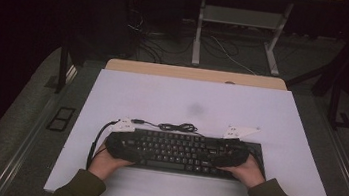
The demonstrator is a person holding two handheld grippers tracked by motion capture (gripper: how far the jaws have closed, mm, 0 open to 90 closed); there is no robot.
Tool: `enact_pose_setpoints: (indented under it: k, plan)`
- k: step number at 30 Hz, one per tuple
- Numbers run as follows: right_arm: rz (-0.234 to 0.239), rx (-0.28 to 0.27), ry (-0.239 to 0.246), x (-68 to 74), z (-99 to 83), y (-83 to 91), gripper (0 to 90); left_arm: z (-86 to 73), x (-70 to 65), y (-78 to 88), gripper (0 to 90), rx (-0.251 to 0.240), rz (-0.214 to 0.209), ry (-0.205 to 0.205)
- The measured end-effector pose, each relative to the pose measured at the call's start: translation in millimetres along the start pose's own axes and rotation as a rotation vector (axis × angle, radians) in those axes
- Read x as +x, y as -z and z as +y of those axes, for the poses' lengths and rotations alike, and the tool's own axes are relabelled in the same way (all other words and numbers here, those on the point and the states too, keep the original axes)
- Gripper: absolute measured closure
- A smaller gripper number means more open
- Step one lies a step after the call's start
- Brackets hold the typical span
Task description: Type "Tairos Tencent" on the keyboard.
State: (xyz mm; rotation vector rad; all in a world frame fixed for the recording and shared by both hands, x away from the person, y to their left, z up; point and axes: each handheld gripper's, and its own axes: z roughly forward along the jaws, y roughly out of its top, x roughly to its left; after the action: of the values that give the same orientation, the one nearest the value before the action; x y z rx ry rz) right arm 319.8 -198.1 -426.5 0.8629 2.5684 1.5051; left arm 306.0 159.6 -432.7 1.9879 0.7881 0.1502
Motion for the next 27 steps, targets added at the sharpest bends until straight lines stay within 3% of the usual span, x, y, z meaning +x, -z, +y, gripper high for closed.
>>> enact_pose_setpoints:
  k: [11, 27]
  plan:
    - [0.001, -0.030, -0.001, -0.5, 10.0, -3.4, 34.4, -0.2, -1.4, 1.9, 22.5, 0.001, 0.008, -0.022]
    - [0.012, -0.054, 0.008, 0.8, 23.5, -16.2, 33.6, -0.5, 1.9, 11.2, 60.3, -0.014, 0.029, -0.012]
